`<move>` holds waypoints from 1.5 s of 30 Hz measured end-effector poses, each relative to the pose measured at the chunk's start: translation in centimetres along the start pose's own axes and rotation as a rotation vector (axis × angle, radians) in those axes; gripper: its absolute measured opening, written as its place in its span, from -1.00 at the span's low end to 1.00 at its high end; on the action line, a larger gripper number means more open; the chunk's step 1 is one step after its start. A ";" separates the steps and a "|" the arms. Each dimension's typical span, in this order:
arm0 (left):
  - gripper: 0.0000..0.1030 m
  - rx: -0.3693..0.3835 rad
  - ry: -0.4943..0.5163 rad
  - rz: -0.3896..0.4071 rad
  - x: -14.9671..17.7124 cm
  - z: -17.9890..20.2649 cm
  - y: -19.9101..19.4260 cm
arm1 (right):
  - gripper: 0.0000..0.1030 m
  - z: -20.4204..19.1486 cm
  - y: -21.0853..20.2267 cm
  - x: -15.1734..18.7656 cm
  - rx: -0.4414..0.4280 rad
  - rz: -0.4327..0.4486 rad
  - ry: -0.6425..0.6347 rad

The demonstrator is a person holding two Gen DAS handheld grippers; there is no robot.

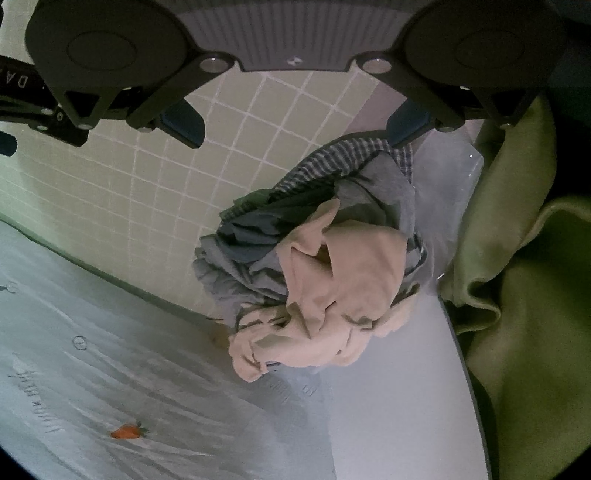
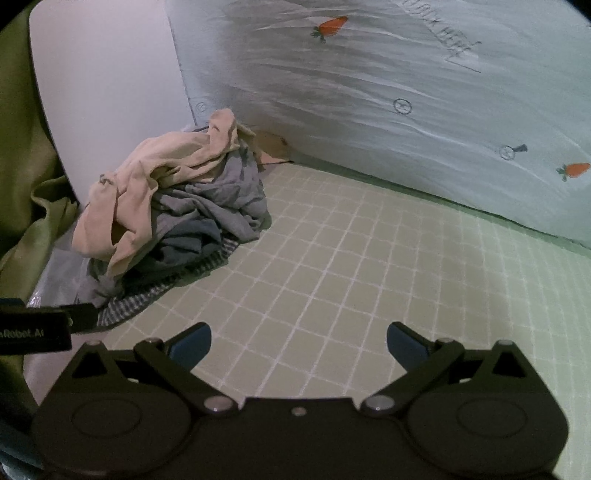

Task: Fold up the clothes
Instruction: 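Grasp the beige shirt on the pile with both grippers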

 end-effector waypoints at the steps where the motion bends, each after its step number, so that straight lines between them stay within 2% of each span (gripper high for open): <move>1: 1.00 -0.002 -0.005 -0.004 -0.3 0.0 0.5 | 0.99 -0.1 0.4 -0.4 -0.002 0.001 -0.005; 7: 1.00 -0.034 -0.075 -0.025 -3.5 -0.9 4.0 | 0.99 -0.9 3.8 -3.6 -0.028 0.001 -0.025; 13: 1.00 -0.070 -0.214 -0.033 -8.2 -3.5 8.5 | 0.91 -2.6 8.8 -9.2 -0.092 0.026 -0.029; 16: 0.97 -0.064 -0.257 -0.032 -10.3 -4.4 10.3 | 0.83 -3.9 11.8 -12.6 -0.136 0.043 -0.037; 18: 0.92 -0.054 -0.289 -0.018 -11.9 -4.9 11.3 | 0.70 -4.9 13.7 -14.9 -0.165 0.049 -0.039; 21: 0.66 -0.018 -0.329 -0.006 -13.9 -5.3 12.7 | 0.64 -6.3 16.2 -18.2 -0.228 0.070 -0.014; 23: 0.39 -0.007 -0.336 -0.006 -14.7 -5.2 13.6 | 0.64 -7.2 17.5 -20.1 -0.280 0.088 0.015; 26: 0.12 0.004 -0.354 -0.009 -15.4 -5.0 14.4 | 0.63 -8.7 19.5 -22.1 -0.354 0.095 0.041; 28: 0.05 -0.004 -0.355 0.001 -15.4 -4.8 14.5 | 0.47 -9.7 20.9 -22.7 -0.374 0.070 0.033; 30: -0.02 -0.003 -0.338 0.011 -15.3 -4.8 14.3 | -0.10 -10.1 21.9 -22.7 -0.408 0.045 0.031; 31: -0.12 -0.002 -0.330 0.016 -15.2 -4.8 14.1 | -0.25 -10.0 22.1 -22.5 -0.438 0.048 0.045; 33: -0.33 -0.002 -0.325 0.025 -15.2 -4.9 13.6 | -0.85 -9.8 21.5 -22.0 -0.452 0.069 0.043; 35: -0.59 0.001 -0.325 0.035 -15.1 -4.9 12.9 | -0.87 -9.5 20.4 -21.4 -0.429 0.097 0.015; 37: -0.68 0.009 -0.321 0.044 -14.9 -4.8 12.1 | -0.89 -8.7 19.3 -20.5 -0.395 0.115 0.005; 43: -0.74 0.079 -0.287 0.067 -13.6 -2.9 8.2 | -0.92 -3.4 14.4 -17.2 -0.270 0.184 0.045; 45: -0.74 0.130 -0.264 0.059 -12.7 -1.3 6.7 | -0.92 -1.3 12.2 -15.7 -0.216 0.203 0.065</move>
Point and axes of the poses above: each gripper's, at about its wrist camera, not at the fingertips, and y roughly the way its jaws point, z to its right, x to its underside, the point moved 3 cm from there along y, roughly the way its jaws point, and after that the axes turned 14 degrees about -y, right-handed, at the moved point
